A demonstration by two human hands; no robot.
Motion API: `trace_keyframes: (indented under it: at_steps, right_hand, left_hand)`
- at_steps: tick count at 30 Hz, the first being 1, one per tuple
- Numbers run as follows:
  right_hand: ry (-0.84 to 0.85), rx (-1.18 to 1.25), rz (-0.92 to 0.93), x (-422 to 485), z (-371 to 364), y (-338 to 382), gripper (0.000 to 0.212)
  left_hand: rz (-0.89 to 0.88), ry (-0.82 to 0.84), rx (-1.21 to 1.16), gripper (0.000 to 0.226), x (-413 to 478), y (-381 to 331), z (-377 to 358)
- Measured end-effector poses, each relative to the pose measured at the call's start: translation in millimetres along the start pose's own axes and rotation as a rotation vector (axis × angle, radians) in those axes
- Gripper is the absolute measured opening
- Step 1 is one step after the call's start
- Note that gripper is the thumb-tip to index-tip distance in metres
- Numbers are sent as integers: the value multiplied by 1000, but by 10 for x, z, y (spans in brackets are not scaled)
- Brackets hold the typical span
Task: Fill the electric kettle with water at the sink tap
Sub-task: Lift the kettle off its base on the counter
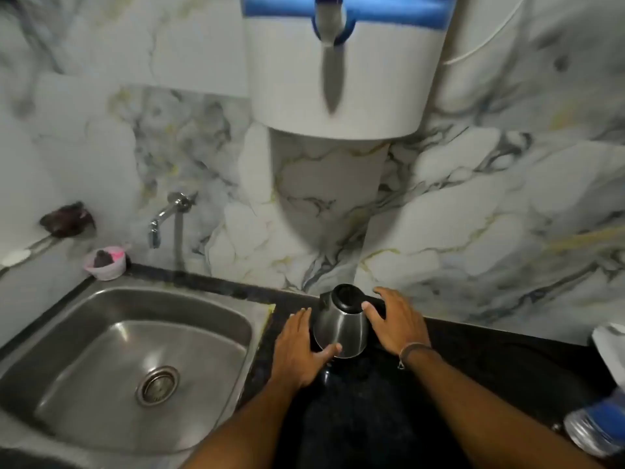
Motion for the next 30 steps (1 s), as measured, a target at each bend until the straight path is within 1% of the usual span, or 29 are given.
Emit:
trace_keyframes:
  at_steps: [2,6,8,10,13,17,18,20,23,26,28,30]
  right_hand:
    - [56,-3,-42,260,-184,-78,59]
    - [199,-109,-153,728,-522,-291,72]
    - [294,-145,-201,859,-623,-360,81]
    - [380,-164,-234,941,-701,-413,85]
    - [481,-148,-273,1033,-861,-501,88]
    - [539,-95,-312,1122,-1000,-635,99]
    - [545,-81,-318,1139,-1022,-651,98]
    - [551,-51,-327,1150,-1037,-679,90]
    - [516,0,-340,1142,-990,-680,75]
    - [456,97,-354,1120,-886,-623,69]
    - [413,174,-363,1125,-804,-576,66]
    - [364,298,-360,1158,-723,-529,65]
  left_hand:
    - [39,51,-86,132,258,43,-194]
    - [128,97,-226,161,659,115,-574]
    - [131,83,-308,171,778,165,-705]
    - [110,55,-363,175,830,226,-825]
    - [112,39,-435,175,862,322,-1056]
    - [108,-5,-480,163,844,275,-1080]
    - [112,-18,-486,159,853,283,-1074]
    - [115,-33,-488,153,846,281,-1051]
    - [109,-52,-472,149,853,267,-996]
    - [92,-59,-474,149,855,214,-924]
    - [83,-63,-480,145,836,168,-824]
    - [71,-69,-486,147,814,122,-685]
Point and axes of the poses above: each hand's wrist, its own x-axis towards the middle knuckle, its own z-axis out of the back of the hand, y = z × x, the point moved 9 cm from there along x, towards the middle knuckle, and after that the axes turned 9 degrees about z, right-handed, at the moved point
